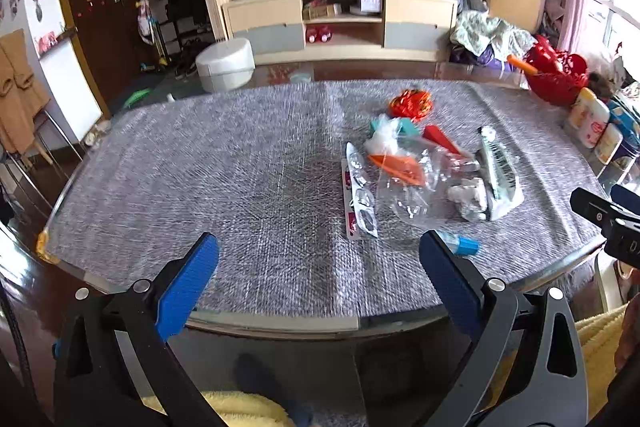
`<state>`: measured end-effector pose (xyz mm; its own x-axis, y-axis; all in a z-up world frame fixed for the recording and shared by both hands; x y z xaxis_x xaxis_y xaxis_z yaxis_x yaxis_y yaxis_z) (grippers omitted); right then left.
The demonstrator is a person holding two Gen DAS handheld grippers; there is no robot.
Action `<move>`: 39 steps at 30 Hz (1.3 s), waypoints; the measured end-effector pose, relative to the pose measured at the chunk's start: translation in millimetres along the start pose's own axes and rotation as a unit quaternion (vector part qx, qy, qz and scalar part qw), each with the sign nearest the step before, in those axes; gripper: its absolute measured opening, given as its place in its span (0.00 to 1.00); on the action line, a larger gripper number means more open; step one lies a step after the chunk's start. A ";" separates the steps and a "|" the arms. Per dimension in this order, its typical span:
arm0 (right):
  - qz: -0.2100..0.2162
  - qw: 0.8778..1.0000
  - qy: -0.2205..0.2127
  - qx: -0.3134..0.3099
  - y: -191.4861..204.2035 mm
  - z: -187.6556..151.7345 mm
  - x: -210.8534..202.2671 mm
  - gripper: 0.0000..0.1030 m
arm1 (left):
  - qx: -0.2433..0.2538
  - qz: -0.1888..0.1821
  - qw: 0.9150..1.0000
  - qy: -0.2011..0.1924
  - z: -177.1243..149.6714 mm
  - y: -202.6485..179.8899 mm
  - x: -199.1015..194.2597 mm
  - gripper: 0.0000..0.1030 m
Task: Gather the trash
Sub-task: 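Grasp the silver blister pack with the left tool while the right tool grasps the white-green medicine box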
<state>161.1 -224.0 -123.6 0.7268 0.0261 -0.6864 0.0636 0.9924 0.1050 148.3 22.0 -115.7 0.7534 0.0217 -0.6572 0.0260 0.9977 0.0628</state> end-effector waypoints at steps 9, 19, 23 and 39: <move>0.014 0.999 0.047 0.003 7.5 3.0 61.1 0.97 | 0.008 -0.022 0.999 0.049 6.7 -9.4 61.0 0.92; 0.041 0.995 0.082 0.027 1.2 6.8 102.4 0.76 | 0.015 -0.050 0.995 0.085 1.4 -22.8 100.6 0.75; 0.044 0.994 0.094 0.030 -1.2 3.6 112.7 0.74 | 0.017 -0.059 0.993 0.097 -2.4 -28.4 110.0 0.68; 0.075 0.994 0.075 -0.003 20.0 5.2 109.9 0.30 | 0.011 -0.054 0.992 0.111 -10.0 -25.9 126.4 0.26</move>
<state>245.8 -201.9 -193.2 0.6174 0.1913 -0.7630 -0.0421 0.9766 0.2108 236.3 -0.5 -207.9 0.5822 -0.0692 -0.8101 0.1142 0.9934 -0.0028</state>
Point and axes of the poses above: each gripper's, at about its wrist camera, not at the fingertips, and x roughly the way its jaws point, y to its left, z to its top, the point moved 6 cm from there along x, roughly the way its jaws point, and after that the axes turned 6 degrees about -y, right-handed, at the moved point
